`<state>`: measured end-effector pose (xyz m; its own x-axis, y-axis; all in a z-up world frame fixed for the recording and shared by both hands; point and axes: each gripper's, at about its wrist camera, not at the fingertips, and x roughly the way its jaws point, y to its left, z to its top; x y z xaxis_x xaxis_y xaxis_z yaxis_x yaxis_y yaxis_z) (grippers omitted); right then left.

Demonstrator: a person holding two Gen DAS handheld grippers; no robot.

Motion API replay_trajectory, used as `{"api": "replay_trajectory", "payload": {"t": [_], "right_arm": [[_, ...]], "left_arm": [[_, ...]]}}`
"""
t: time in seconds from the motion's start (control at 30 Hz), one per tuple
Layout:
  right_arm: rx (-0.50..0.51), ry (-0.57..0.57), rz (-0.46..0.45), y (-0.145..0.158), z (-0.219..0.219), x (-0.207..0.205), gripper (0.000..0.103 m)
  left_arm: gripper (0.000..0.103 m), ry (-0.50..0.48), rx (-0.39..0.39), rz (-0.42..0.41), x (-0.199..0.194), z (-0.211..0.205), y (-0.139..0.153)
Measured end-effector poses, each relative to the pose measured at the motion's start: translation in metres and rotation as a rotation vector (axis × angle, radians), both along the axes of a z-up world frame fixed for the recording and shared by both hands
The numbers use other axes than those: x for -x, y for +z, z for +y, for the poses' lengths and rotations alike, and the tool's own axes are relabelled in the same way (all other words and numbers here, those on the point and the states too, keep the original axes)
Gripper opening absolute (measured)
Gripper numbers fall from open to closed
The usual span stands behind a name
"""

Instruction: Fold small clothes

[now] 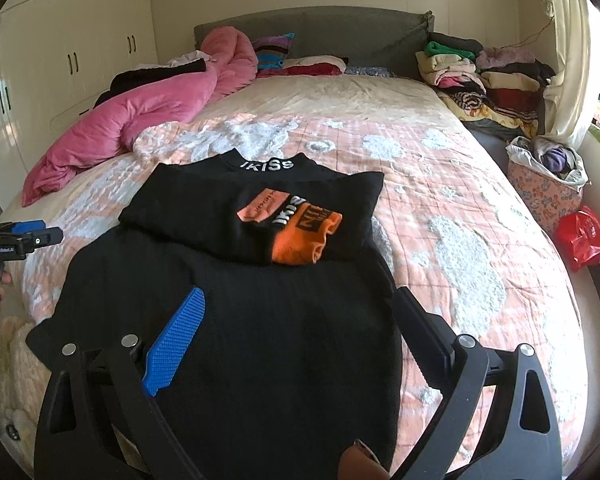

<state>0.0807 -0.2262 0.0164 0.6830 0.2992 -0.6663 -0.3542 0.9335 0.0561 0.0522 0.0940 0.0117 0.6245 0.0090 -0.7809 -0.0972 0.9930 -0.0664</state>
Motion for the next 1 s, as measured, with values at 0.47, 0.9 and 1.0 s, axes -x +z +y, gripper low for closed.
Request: {"api": "replay_trajectory", "payload": {"t": [0.47, 0.9, 1.0], "right_arm": [[0.040, 0.011, 0.057, -0.018, -0.010, 0.023, 0.094], [0.057, -0.020, 0.095, -0.030, -0.032, 0.041, 0.094], [0.061, -0.027, 0.102, -0.031, -0.035, 0.043, 0.094]], "left_arm": [[0.094, 0.003, 0.021, 0.091, 0.040, 0.021, -0.026], [0.067, -0.038, 0.101, 0.153, 0.062, 0.025, -0.044], [0.056, -0.047, 0.128, 0.168, 0.065, 0.024, -0.048]]}}
